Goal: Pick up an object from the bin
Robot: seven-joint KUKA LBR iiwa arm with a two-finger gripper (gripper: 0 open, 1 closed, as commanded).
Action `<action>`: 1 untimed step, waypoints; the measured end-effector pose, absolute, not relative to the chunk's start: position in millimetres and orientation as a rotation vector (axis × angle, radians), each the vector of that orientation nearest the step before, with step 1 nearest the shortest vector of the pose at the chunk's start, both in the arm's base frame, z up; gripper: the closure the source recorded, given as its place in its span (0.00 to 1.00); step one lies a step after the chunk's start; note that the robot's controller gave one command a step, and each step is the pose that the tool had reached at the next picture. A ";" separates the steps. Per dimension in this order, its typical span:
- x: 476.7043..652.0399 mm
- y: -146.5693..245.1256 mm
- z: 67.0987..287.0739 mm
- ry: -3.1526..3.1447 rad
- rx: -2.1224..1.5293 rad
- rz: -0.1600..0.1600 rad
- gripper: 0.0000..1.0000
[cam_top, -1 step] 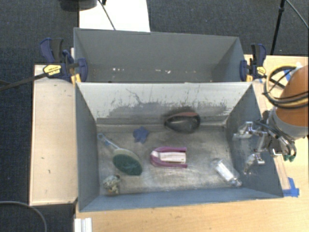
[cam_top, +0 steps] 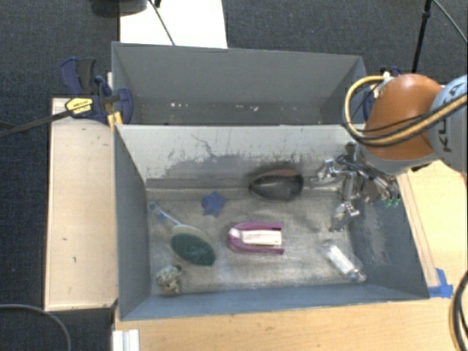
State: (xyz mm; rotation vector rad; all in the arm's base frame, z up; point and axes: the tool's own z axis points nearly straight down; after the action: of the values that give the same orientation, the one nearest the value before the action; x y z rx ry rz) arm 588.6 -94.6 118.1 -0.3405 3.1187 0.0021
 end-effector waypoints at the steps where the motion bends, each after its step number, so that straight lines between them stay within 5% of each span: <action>1: 541.1 -1.6 125.2 3.098 -0.523 0.007 0.00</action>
Offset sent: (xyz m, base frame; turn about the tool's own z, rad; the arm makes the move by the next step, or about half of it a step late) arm -0.0466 0.0875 0.0067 -0.1090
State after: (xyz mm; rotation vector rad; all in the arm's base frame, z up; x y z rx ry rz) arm 541.1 -1.6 125.2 -0.5225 3.0982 0.0070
